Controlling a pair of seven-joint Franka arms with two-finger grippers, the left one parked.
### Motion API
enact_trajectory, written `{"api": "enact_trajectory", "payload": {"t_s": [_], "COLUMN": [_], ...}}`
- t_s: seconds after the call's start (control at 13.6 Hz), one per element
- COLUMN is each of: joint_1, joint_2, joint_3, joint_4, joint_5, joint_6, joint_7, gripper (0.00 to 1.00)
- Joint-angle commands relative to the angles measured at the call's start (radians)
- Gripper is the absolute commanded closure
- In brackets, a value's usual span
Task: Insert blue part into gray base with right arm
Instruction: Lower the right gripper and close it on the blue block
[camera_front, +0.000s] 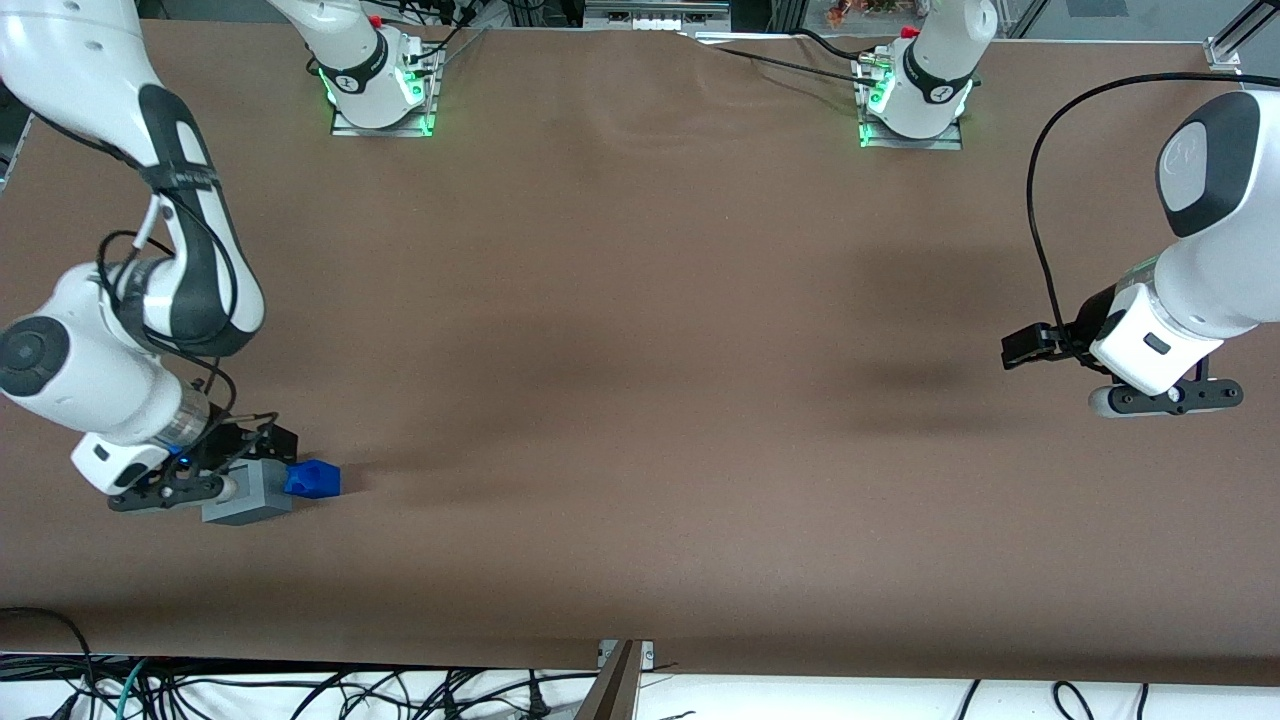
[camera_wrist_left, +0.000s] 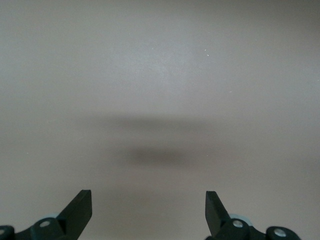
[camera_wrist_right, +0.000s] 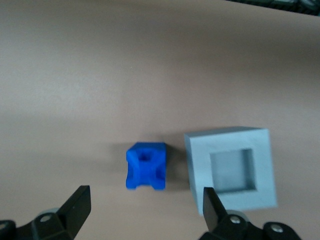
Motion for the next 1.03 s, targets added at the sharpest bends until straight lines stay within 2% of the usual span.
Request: {"api": "enact_trajectory", "payload": {"t_s": [0.0, 0.66, 0.74, 0.88, 0.96], "joint_1": [0.02, 0.021, 0.021, 0.021, 0.02], "joint_2": [0.039, 0.104, 0.109, 0.11, 0.109], "joint_3": [0.004, 0.004, 0.004, 0.004, 0.004], "joint_4": [0.01, -0.002, -0.005, -0.002, -0.002], "joint_5": [0.013, 0.011, 0.011, 0.012, 0.011], "joint_6": [0.051, 0.102, 0.102, 0.099, 0.098], "joint_7": [0.046, 0.035, 0.035, 0.033, 0.03], "gripper": [0.01, 0.01, 0.1, 0.49, 0.64]}}
